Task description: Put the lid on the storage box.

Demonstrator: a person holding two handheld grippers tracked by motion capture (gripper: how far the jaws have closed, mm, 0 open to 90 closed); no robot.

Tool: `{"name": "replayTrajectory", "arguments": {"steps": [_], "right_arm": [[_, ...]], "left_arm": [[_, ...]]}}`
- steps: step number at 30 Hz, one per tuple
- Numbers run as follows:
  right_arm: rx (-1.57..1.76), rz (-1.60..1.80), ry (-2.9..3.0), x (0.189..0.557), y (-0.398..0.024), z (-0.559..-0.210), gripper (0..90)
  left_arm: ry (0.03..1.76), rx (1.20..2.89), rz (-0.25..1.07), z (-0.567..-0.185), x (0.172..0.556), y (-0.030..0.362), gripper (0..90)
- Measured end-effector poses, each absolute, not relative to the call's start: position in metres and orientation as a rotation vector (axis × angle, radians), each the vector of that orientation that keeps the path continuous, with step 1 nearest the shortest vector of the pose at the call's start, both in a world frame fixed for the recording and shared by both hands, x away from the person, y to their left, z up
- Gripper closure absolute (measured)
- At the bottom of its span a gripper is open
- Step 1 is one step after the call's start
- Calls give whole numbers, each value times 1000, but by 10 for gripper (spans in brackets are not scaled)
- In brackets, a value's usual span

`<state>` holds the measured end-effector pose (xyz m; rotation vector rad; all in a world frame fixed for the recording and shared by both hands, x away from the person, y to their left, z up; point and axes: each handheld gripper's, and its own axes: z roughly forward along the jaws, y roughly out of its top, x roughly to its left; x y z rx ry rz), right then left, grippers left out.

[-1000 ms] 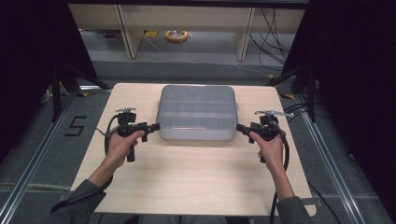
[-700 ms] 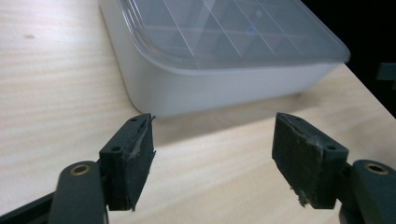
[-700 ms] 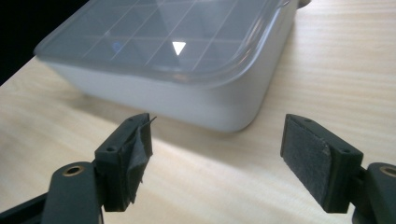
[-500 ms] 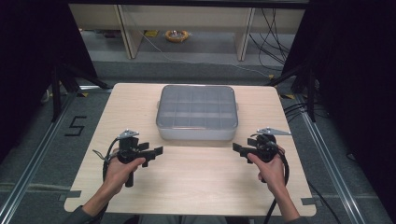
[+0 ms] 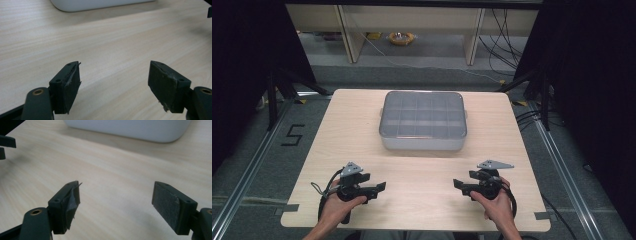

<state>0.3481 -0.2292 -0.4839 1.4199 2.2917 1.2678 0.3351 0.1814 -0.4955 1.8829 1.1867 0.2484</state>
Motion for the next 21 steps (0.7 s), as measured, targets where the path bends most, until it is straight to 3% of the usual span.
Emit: {"name": "replayTrajectory", "arguments": {"steps": [12,21], "right_arm": [[1342,1229,2390,313,-225,-493,196],[1334,1203,2435,308,-223,-499,184]], "left_arm": [[1112,1936,262,-506,309,174,230],[1094,1955,267,-509,310,175,192]]}}
